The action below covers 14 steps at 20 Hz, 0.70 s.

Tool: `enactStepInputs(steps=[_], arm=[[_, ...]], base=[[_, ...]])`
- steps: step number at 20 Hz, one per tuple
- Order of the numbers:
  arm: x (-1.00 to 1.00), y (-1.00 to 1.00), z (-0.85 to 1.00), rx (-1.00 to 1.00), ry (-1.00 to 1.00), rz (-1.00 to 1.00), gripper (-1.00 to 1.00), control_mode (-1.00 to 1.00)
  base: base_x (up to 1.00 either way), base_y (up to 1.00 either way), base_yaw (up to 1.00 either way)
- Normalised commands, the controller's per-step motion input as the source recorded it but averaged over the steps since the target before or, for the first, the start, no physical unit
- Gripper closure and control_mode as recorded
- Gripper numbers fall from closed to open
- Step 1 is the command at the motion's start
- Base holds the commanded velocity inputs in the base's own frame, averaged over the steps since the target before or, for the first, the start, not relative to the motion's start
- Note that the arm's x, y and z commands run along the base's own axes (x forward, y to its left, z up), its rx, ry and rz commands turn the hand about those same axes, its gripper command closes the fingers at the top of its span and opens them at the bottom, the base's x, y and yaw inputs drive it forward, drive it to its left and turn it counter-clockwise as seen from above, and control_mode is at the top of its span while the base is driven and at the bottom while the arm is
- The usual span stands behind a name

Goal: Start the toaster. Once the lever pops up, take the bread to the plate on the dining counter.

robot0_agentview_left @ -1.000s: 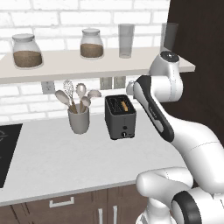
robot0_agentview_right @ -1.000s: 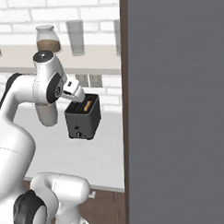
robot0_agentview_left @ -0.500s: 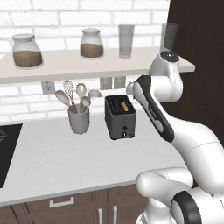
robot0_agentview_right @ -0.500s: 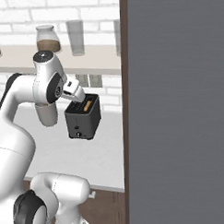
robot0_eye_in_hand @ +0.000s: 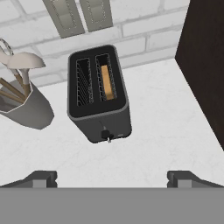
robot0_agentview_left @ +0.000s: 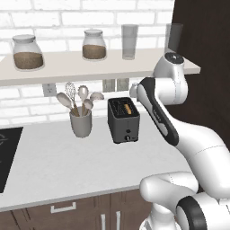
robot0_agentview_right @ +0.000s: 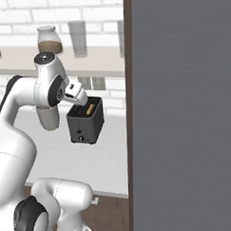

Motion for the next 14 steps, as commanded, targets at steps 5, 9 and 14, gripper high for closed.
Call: enactStepInputs(steps=[5,9,14], arm=[[0.00,0.00,0.00,0.00,0.00,0.00,-1.00,-1.00],[0.00,0.00,0.00,0.00,0.00,0.00,-1.00,-1.00],[0.00,0.00,0.00,0.00,0.00,0.00,-1.00,-1.00]], base=[[0.00,0.00,0.00],[0.00,0.00,0.00],[0.00,0.00,0.00]])
